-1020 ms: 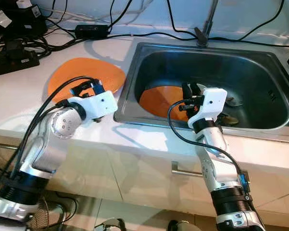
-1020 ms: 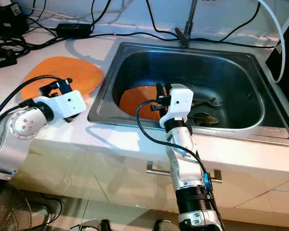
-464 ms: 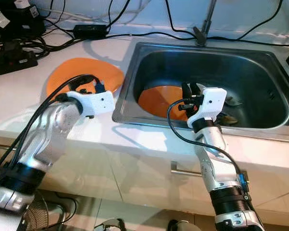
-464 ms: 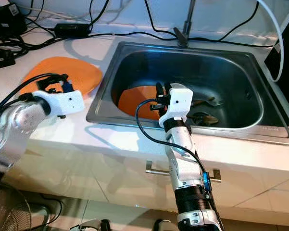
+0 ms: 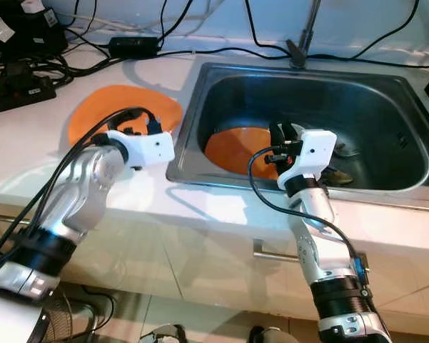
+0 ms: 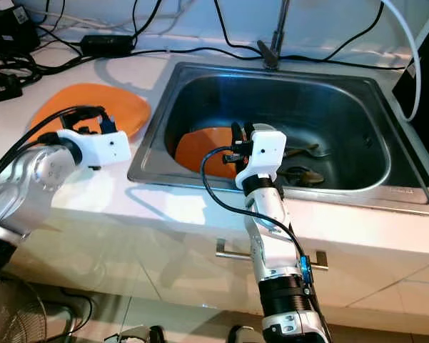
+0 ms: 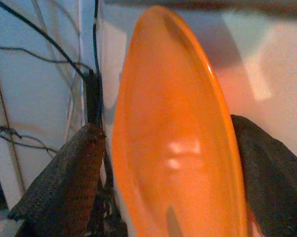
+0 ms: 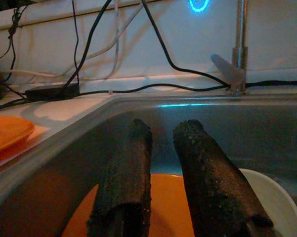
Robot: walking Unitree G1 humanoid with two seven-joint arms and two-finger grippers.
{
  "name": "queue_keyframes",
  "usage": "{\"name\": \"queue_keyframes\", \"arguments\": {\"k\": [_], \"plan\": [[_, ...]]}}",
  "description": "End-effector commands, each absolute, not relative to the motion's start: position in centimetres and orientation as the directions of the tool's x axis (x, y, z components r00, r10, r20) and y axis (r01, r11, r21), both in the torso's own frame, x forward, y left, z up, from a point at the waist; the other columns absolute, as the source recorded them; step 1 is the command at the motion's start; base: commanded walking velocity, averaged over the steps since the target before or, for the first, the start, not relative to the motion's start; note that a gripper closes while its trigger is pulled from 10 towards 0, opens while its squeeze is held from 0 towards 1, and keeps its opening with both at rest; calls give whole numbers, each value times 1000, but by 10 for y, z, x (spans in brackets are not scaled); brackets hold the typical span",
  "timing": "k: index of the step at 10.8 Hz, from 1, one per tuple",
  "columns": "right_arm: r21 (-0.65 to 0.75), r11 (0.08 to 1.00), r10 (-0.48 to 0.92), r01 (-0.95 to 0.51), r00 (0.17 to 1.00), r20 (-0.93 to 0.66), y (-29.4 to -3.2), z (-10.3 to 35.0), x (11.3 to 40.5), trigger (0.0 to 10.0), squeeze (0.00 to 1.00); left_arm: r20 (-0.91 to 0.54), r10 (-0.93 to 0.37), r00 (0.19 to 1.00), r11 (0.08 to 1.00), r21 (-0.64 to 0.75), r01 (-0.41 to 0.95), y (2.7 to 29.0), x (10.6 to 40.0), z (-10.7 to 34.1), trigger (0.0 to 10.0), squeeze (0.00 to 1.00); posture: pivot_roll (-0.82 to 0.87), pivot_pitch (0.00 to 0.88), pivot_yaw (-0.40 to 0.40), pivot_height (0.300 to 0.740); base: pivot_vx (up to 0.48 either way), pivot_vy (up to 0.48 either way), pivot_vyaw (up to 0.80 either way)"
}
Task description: Kitchen organization
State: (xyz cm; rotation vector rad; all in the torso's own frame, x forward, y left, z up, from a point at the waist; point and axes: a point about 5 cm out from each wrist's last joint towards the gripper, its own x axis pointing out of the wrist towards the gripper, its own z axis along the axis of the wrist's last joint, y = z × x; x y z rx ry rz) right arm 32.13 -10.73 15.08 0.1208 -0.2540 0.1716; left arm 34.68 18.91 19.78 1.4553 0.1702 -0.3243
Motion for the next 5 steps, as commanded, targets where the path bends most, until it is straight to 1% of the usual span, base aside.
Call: {"name": "queue_keyframes", "arguments": {"k": [1, 3, 4, 5], "plan": [[115, 979, 139, -167, 966, 220, -110, 141, 321, 10000, 0, -378, -38, 925, 67, 923, 380, 199, 347, 180, 10000, 0, 62, 95, 23, 740, 0, 0, 0], [113, 979, 141, -168, 966, 218, -109, 141, 321, 10000, 0, -391, 5, 920, 71, 918, 390, 204, 350, 175, 10000, 0, 59, 92, 24, 740, 0, 0, 0], [113, 979, 142, -169, 966, 217, -109, 140, 321, 10000, 0, -412, -3, 911, 81, 908, 411, 201, 349, 171, 0, 0, 59, 89, 24, 740, 0, 0, 0], [113, 979, 143, -170, 966, 216, -109, 140, 321, 10000, 0, -425, -14, 905, 84, 901, 425, 199, 349, 167, 0, 0, 58, 89, 25, 740, 0, 0, 0]]}}
